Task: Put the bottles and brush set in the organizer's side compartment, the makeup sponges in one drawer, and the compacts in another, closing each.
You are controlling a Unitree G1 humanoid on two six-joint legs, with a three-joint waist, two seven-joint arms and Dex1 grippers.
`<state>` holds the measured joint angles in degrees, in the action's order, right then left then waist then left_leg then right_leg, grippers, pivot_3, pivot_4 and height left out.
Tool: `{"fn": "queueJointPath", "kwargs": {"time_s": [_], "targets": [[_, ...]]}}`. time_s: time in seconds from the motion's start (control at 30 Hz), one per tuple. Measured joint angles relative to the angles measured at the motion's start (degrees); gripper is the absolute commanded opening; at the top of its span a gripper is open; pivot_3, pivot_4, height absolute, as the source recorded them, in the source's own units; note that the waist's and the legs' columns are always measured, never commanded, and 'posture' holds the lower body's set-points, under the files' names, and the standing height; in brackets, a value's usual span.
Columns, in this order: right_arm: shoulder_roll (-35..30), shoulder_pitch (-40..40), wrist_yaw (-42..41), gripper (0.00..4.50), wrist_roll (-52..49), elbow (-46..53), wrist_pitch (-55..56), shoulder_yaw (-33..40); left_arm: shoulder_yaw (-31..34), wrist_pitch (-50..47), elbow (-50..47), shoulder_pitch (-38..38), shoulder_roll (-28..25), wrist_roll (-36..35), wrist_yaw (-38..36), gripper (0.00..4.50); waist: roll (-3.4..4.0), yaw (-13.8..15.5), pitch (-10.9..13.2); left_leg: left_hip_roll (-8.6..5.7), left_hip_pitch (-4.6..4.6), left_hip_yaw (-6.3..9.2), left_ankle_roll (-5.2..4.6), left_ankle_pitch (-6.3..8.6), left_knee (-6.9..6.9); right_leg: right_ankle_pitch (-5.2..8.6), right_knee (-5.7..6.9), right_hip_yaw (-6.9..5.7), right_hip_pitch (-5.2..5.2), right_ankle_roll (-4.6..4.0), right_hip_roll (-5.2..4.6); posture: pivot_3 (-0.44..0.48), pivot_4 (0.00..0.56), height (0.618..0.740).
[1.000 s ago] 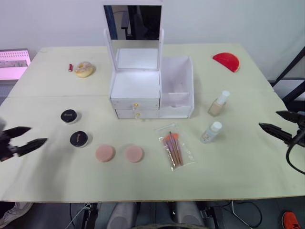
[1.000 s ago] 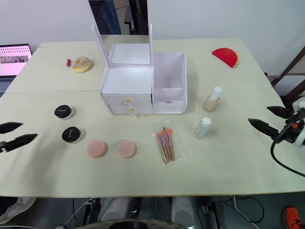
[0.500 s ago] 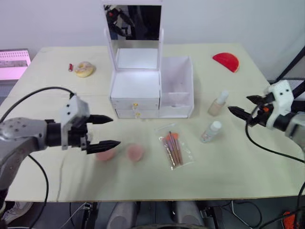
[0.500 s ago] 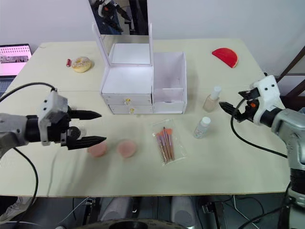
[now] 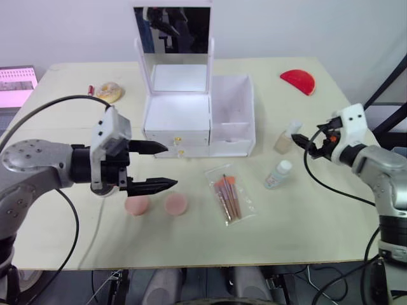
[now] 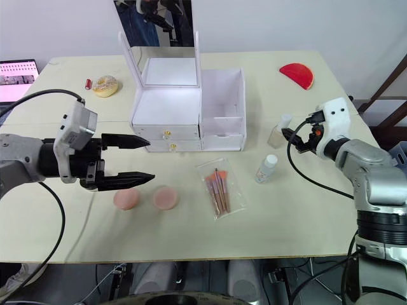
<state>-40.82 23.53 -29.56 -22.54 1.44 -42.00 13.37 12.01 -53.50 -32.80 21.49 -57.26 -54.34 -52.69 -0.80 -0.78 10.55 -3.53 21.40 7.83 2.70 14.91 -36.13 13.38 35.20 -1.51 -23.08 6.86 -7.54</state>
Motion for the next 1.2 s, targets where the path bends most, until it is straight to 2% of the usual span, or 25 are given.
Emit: {"fn": "queueJointPath", "kwargs": {"time_s": [0.6, 0.7, 0.87, 0.9, 1.2], "targets": [[2.91, 4.82, -1.78, 4.50, 0.27, -5.78, 2.97, -1.42, 0.08, 0.08, -0.30, -1.21, -0.10, -0.06, 0.49, 4.47, 0.00, -0.03, 0.00, 0.08, 0.00, -0.03, 0.00, 0.00, 0.00, -0.05, -0.01, 0.03, -0.04, -0.07, 0.11, 0.000, 0.150, 0.739], [3.34, 4.97, -1.78, 3.58, 0.50, -7.09, 3.67, -1.52, 0.21, 0.08, -0.79, -1.62, -0.11, -0.10, 0.48, 4.50, 0.00, -0.03, 0.00, 0.09, 0.01, -0.03, 0.00, 0.00, 0.02, -0.05, -0.01, 0.03, -0.06, -0.07, 0.12, 0.000, 0.150, 0.739], [3.38, 5.10, -2.30, 1.13, 0.65, -7.53, 4.03, -1.56, 0.61, 0.08, -0.96, -2.74, -0.26, -0.10, 0.49, 4.50, 0.01, -0.09, 0.00, 0.10, 0.01, -0.03, 0.00, 0.00, 0.02, -0.05, -0.01, 0.05, -0.07, -0.07, 0.13, 0.000, 0.150, 0.739], [3.42, 5.10, -2.30, 0.79, 0.85, -7.55, 4.05, -1.60, 0.62, 0.07, -0.97, -2.90, -0.26, -0.10, 0.49, 4.50, 0.01, -0.08, 0.00, 0.11, 0.01, -0.03, 0.00, 0.00, 0.01, -0.06, -0.01, 0.05, -0.07, -0.09, 0.15, 0.000, 0.150, 0.739], [3.55, 5.98, -3.56, 0.80, 0.74, -6.98, 3.91, -1.60, 0.79, 0.18, -1.08, -3.85, -0.89, -0.09, 0.44, 4.50, 0.01, -0.07, 0.01, 0.16, 0.01, -0.04, 0.00, 0.00, 0.03, -0.08, -0.01, 0.05, -0.10, -0.12, 0.20, 0.000, 0.150, 0.739]]}}
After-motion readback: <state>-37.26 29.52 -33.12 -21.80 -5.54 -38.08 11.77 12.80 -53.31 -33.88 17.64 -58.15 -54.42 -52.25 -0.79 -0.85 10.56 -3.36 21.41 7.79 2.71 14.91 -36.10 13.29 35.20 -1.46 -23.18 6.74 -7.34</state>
